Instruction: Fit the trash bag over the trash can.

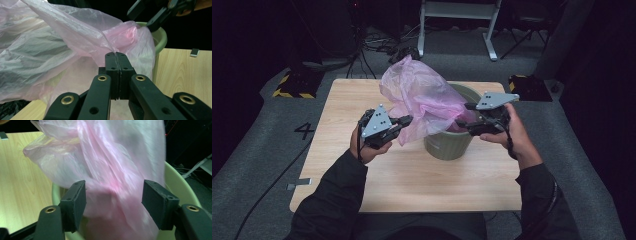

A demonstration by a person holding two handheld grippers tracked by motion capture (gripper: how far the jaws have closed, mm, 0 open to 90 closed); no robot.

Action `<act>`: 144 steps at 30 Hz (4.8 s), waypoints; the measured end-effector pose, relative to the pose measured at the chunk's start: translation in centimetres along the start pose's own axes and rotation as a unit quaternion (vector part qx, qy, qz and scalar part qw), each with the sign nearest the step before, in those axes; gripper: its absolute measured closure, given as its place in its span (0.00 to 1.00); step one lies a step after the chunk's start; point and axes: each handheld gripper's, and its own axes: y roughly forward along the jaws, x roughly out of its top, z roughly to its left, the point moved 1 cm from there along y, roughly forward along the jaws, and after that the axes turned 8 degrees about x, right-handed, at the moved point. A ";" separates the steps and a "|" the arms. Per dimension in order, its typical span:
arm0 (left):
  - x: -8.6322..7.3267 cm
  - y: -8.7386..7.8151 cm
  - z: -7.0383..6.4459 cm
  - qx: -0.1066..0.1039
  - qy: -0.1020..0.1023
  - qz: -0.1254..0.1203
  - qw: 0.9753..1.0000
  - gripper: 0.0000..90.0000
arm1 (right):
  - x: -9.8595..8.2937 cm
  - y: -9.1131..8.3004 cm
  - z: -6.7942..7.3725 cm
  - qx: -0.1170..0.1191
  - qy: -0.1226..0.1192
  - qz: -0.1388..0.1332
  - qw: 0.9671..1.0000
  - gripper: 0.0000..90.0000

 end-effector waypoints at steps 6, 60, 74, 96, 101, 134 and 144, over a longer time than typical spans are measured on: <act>0.2 1.0 -0.9 -0.008 0.009 0.003 1.000 0.99 | 0.6 0.2 0.9 0.034 0.010 -0.034 0.999 0.39; -2.7 -1.8 1.3 0.006 -0.058 0.012 0.998 0.42 | -3.0 0.9 -1.8 0.010 0.040 0.051 0.998 0.99; -1.5 1.4 -0.3 -0.053 -0.007 0.027 0.998 0.76 | -3.3 -1.0 -1.4 0.000 0.039 0.013 0.999 0.60; -0.9 2.8 -2.6 -0.051 0.021 0.027 0.998 0.91 | 0.0 -1.6 6.1 0.034 -0.021 -0.104 0.994 0.29; -0.9 2.9 -3.0 -0.048 0.026 0.029 0.998 0.92 | -0.4 -1.9 7.3 0.048 -0.021 -0.103 0.993 0.28; -0.4 -2.2 -1.2 -0.052 -0.049 -0.024 0.997 0.37 | -4.0 -4.1 5.6 0.000 0.052 -0.096 0.994 0.99; -0.5 -1.3 -2.7 -0.090 -0.066 -0.022 0.994 0.34 | -4.4 -4.6 5.5 -0.007 0.059 -0.098 0.993 0.99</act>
